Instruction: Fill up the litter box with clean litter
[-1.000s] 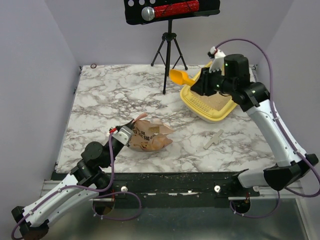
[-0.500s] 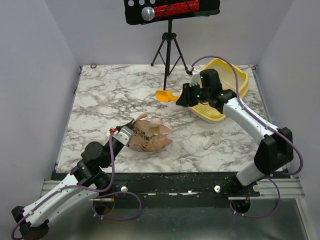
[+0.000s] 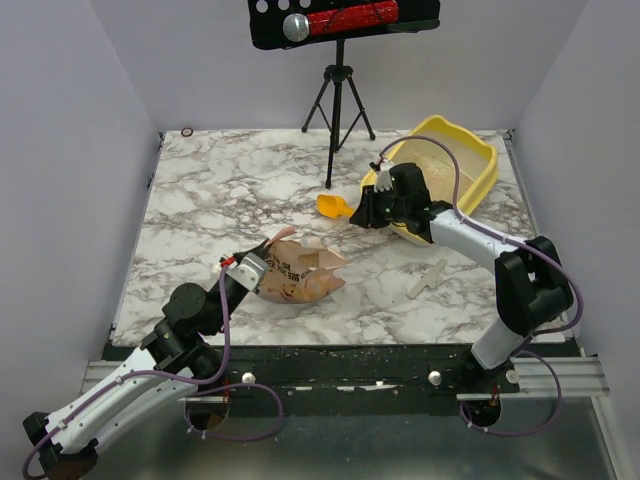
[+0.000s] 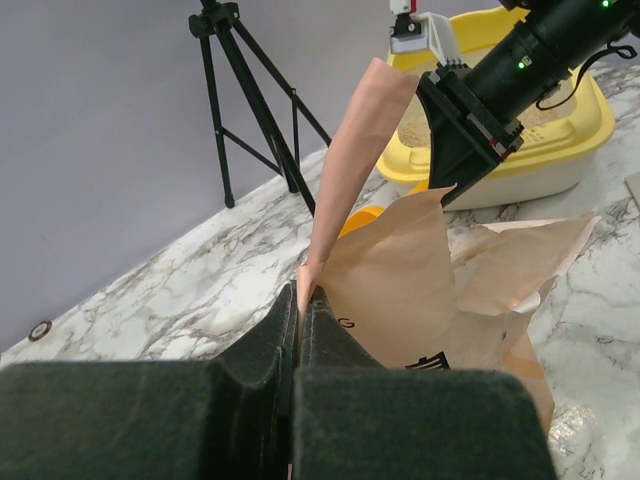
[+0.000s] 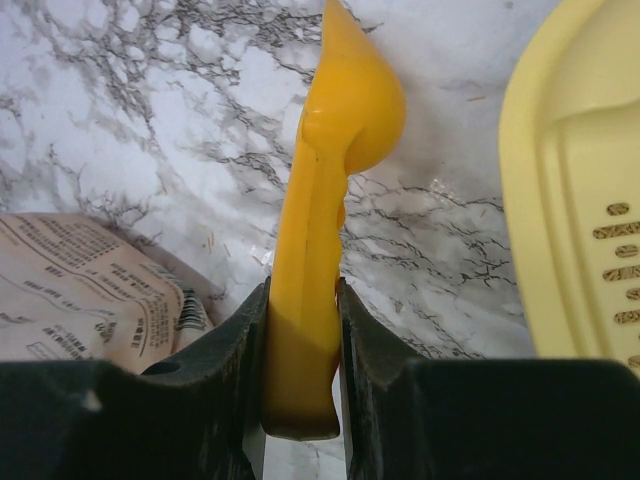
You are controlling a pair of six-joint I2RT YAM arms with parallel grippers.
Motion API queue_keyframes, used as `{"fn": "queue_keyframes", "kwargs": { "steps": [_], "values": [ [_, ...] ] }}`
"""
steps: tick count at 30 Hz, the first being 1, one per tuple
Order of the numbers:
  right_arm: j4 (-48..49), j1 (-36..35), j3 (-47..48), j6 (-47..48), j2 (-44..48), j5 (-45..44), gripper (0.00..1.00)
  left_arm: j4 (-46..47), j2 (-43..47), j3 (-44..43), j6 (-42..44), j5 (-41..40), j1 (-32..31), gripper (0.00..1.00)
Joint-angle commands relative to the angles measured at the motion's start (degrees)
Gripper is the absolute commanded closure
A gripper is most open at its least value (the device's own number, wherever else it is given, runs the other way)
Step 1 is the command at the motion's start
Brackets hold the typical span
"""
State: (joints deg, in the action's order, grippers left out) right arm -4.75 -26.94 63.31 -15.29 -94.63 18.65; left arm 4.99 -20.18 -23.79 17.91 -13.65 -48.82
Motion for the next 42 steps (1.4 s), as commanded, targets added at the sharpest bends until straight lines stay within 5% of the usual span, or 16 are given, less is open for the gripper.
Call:
{"fn": "queue_keyframes", "kwargs": {
  "steps": [1, 7, 10, 21, 25, 31, 42],
  "values": [
    [7.6, -0.1, -2.8, -1.2, -1.6, -4.2, 0.89, 6.4, 0.5, -2.0, 0.9, -0.3, 0.3, 1.0],
    [7.3, -0.1, -5.9, -2.1, -0.5, -4.7, 0.5, 6.5, 0.5, -2.0, 1.2, -0.5, 0.3, 1.0],
    [5.7, -0.1, -6.5, -1.5, 2.4, -5.1, 0.38, 6.7, 0.5, -1.9, 1.2, -0.6, 0.3, 1.0],
    [-12.6, -0.1, -3.9, 9.5, 24.0, -2.4, 0.34, 4.7, -0.3, -3.8, 1.2, 2.7, 0.3, 1.0],
    [-10.1, -0.9, -7.3, 19.0, 26.5, 12.9, 0.32, -0.5, -3.5, -10.0, -0.9, 5.8, 0.4, 1.0],
    [-5.7, -1.0, -12.7, 33.3, 27.8, 22.3, 0.3, -8.0, -7.8, -17.6, -2.2, 7.9, 0.4, 1.0],
    [0.4, -1.8, -17.2, 37.3, 26.9, 36.6, 0.29, -12.1, -8.7, -19.6, -1.0, 7.4, 0.4, 1.0]
  ]
}}
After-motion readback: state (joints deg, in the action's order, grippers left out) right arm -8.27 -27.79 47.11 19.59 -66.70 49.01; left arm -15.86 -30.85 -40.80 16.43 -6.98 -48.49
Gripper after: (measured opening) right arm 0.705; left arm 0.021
